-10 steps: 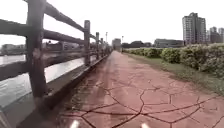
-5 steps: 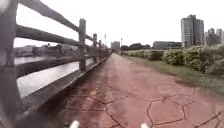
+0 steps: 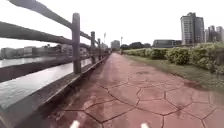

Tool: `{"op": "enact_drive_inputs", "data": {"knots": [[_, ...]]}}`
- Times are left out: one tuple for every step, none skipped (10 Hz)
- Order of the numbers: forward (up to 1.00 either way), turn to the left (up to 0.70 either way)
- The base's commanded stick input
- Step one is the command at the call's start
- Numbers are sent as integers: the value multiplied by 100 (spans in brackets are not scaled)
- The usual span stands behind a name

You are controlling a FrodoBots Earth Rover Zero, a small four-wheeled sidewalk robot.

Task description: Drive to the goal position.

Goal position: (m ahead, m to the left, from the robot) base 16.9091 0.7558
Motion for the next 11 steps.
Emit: {"op": "enact_drive_inputs", "data": {"knots": [[70,0],[70,0],[70,0],[70,0],[70,0],[70,0],[70,0],[70,0],[70,0],[70,0],[70,0]]}}
